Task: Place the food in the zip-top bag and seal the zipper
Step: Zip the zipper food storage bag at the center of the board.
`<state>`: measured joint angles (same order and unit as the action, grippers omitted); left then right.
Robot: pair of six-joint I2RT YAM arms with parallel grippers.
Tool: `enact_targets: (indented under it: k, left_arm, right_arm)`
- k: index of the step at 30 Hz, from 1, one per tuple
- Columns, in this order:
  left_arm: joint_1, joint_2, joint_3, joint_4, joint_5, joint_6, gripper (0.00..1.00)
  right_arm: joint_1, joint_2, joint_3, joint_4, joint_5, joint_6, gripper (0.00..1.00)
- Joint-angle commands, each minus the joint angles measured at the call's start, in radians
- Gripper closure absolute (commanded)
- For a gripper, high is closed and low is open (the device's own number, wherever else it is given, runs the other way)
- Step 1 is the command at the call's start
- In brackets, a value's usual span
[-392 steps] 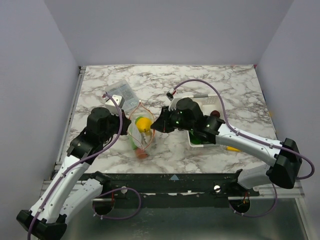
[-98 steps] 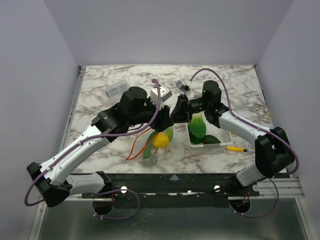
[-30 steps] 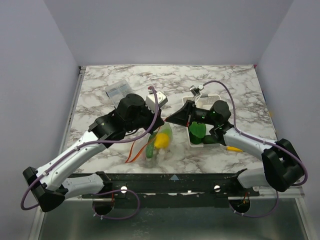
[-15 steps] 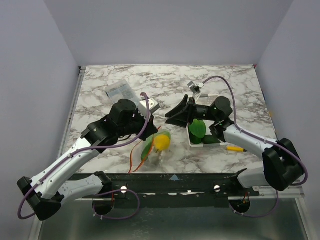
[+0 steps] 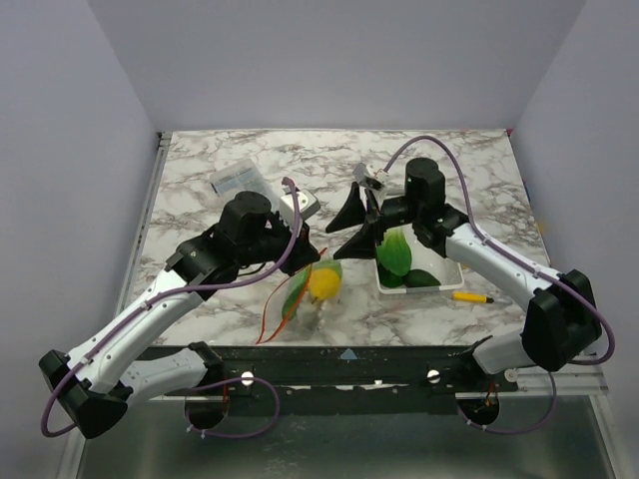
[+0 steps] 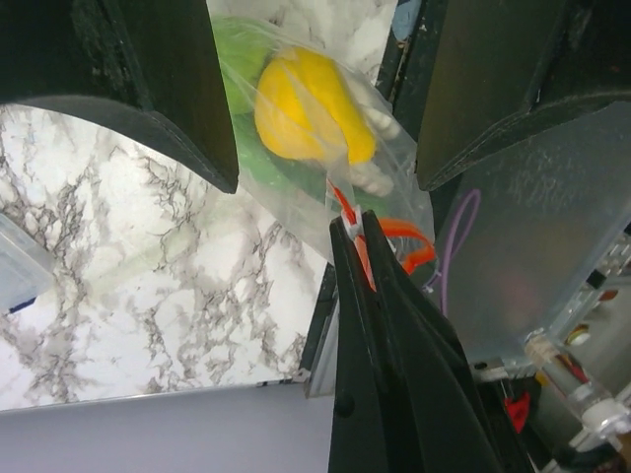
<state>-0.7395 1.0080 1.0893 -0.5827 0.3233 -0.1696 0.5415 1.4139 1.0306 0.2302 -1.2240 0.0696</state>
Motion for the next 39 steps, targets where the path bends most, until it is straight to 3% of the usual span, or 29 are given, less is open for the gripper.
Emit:
enact_targets:
  k: [1, 6, 10, 14, 18, 25, 29, 31, 32, 39]
  left_arm:
    - [0.013, 0.016, 0.056, 0.047, 0.071, -0.013, 1.00]
    - [0.020, 0.032, 0.078, 0.037, 0.082, -0.007, 1.00]
    - [0.023, 0.040, 0.077, 0.037, 0.094, -0.005, 1.00]
    - [0.025, 0.047, 0.077, 0.036, 0.103, -0.003, 1.00]
    - [0.028, 0.050, 0.077, 0.033, 0.106, -0.001, 1.00]
    - [0.029, 0.047, 0.070, 0.026, 0.108, 0.001, 1.00]
    - [0.031, 0.049, 0.068, 0.026, 0.111, -0.001, 1.00]
    - [0.031, 0.050, 0.068, 0.026, 0.111, -0.001, 1.00]
    - [0.032, 0.051, 0.071, 0.025, 0.111, -0.001, 1.00]
    - [0.034, 0.063, 0.082, 0.000, 0.113, 0.008, 1.00]
  right_arm:
    - [0.009, 0.067, 0.046, -0.158, -0.106, -0.185, 0.26]
    - [0.040, 0.115, 0.101, -0.227, -0.117, -0.253, 0.32]
    - [0.057, 0.143, 0.145, -0.304, -0.112, -0.286, 0.44]
    - [0.069, 0.157, 0.200, -0.427, -0.071, -0.367, 0.46]
    - [0.072, 0.167, 0.232, -0.499, -0.049, -0.409, 0.61]
    - [0.089, 0.194, 0.301, -0.649, 0.005, -0.498, 0.77]
    - [0.107, 0.182, 0.310, -0.656, 0.036, -0.494, 0.83]
    - [0.124, 0.173, 0.312, -0.663, 0.094, -0.499, 0.97]
    - [0.132, 0.165, 0.306, -0.657, 0.125, -0.499, 1.00]
    - [0.166, 0.069, 0.226, -0.545, 0.324, -0.464, 1.00]
